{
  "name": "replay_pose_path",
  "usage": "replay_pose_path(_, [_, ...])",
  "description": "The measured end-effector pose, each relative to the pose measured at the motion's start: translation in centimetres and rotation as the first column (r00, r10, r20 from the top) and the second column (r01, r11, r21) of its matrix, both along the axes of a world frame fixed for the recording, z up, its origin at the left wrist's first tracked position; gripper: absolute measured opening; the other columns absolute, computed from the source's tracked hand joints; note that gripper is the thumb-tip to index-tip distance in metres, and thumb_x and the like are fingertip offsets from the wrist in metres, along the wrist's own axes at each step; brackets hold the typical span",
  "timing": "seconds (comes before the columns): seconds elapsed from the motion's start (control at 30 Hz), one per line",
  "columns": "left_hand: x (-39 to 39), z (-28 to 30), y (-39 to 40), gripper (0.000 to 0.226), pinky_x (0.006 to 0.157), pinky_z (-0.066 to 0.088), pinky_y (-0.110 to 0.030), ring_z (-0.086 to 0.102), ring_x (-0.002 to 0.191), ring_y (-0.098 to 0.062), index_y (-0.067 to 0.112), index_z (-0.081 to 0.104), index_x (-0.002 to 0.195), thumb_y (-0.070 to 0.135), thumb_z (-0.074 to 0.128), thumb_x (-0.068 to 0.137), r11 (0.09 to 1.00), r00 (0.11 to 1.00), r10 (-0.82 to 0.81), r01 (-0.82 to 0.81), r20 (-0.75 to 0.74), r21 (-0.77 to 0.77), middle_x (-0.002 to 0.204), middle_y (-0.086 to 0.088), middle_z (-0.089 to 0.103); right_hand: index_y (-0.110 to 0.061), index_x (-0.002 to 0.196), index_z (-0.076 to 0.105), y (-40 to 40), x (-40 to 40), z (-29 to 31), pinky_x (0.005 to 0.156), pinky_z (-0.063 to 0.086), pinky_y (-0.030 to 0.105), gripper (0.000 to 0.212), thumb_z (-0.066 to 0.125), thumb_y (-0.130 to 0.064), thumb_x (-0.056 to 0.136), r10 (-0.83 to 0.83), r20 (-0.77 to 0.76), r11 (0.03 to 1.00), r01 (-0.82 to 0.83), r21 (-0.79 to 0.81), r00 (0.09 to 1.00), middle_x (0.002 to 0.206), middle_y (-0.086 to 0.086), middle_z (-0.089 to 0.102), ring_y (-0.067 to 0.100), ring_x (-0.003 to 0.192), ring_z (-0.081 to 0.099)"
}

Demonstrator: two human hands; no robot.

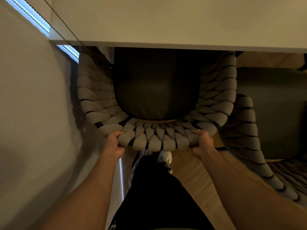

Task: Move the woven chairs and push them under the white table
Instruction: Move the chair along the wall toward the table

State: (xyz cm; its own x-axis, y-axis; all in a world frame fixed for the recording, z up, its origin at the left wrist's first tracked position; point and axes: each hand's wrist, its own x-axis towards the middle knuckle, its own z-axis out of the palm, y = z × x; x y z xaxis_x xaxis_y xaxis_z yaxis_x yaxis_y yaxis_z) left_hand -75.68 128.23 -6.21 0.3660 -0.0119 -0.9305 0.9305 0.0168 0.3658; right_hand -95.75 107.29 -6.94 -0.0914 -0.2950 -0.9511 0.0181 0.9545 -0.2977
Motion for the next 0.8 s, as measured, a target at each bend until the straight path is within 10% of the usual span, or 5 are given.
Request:
replay_pose_path(0.6, [0.5, 0.1, 0.1, 0.027, 0.054, 0.058, -0.032, 0.066, 0.085, -0.028, -0.002, 0.06, 0.118, 0.006, 0.045, 0.096, 0.993, 0.992, -0.114, 0.111, -0.062, -0.043, 0.097, -0.017, 0.067, -0.012, 0.137, 0.051, -0.3, -0.2, 0.5, 0.101, 0.051, 0.053, 0.055, 0.071, -0.005, 0.086, 0.076, 0.047, 0.997, -0.076, 0.002, 0.996, 0.125, 0.015, 0.06, 0.034, 0.112, 0.061])
replay_pose_path(0.8, [-0.1, 0.6, 1.1, 0.036, 0.062, 0.062, -0.039, 0.063, 0.112, -0.033, 0.011, 0.058, 0.134, 0.019, 0.052, 0.1, 0.984, 0.99, -0.131, 0.123, -0.051, -0.13, 0.126, -0.017, 0.064, -0.017, 0.136, 0.055, 0.4, -0.9, 1.4, 0.09, 0.057, 0.05, 0.053, 0.075, -0.025, 0.088, 0.16, 0.103, 0.987, -0.157, -0.041, 0.982, 0.128, 0.01, 0.067, 0.032, 0.112, 0.067])
